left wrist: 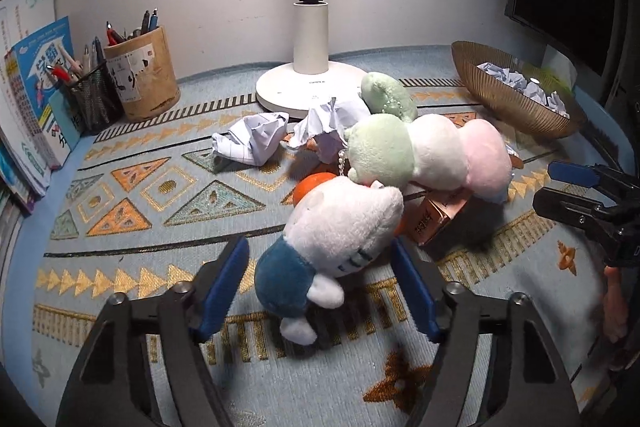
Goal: Organize objects
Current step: 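Grasp the white plush cat with the left gripper while the right approaches a paper ball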
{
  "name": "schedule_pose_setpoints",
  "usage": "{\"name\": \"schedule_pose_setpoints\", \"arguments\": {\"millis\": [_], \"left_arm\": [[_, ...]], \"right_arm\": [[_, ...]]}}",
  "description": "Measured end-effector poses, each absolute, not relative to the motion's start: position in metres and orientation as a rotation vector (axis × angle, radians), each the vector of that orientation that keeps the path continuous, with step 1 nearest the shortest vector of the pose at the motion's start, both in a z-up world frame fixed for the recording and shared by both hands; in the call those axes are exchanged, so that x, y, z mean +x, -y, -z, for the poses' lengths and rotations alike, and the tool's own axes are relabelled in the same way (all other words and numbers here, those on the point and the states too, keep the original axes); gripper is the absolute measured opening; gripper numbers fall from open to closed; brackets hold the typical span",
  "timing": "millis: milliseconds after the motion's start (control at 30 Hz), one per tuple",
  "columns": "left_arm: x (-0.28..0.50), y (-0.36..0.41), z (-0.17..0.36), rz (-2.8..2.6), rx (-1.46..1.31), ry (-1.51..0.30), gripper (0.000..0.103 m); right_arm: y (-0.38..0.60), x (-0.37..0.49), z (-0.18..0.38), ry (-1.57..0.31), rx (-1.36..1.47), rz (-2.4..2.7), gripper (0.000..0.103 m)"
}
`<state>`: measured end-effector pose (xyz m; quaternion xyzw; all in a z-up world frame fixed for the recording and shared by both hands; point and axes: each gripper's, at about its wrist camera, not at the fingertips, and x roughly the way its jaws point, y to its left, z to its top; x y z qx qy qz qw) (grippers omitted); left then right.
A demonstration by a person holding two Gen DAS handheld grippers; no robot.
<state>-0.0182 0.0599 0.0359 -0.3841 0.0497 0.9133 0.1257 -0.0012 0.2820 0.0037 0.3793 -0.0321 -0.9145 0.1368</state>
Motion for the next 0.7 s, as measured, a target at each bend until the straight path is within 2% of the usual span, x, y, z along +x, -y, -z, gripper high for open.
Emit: {"name": "schedule_pose_setpoints", "arguments": {"millis": [100, 333, 400, 467, 500, 600, 700], "left_arm": [[-0.022, -0.053, -0.035, -2.641, -1.083, -0.053, 0.052], [-0.022, -0.013, -0.036, -2.669, -1.012, 0.25, 0.052], [-0.023, -0.005, -0.036, -2.683, -1.004, 0.305, 0.052], [-0.025, -0.001, -0.035, -2.682, -1.006, 0.334, 0.052], [-0.025, -0.001, -0.035, -2.681, -1.006, 0.337, 0.052], [-0.025, -0.003, -0.035, -2.682, -0.997, 0.323, 0.052], [-0.024, -0.003, -0.035, -2.681, -0.997, 0.322, 0.052]], "right_arm": [[-0.282, -0.023, -0.002, 0.03, 1.226, 2.593, 0.091], [-0.273, -0.058, 0.017, -0.098, 1.274, 2.477, 0.091], [-0.271, -0.064, 0.021, -0.094, 1.249, 2.482, 0.082], [-0.271, -0.068, 0.024, -0.039, 1.242, 2.442, 0.058], [-0.27, -0.067, 0.024, -0.044, 1.243, 2.441, 0.051], [-0.27, -0.055, 0.015, -0.065, 1.183, 2.496, 0.048], [-0.281, -0.042, 0.011, -0.002, 1.2, 2.542, 0.048]]}}
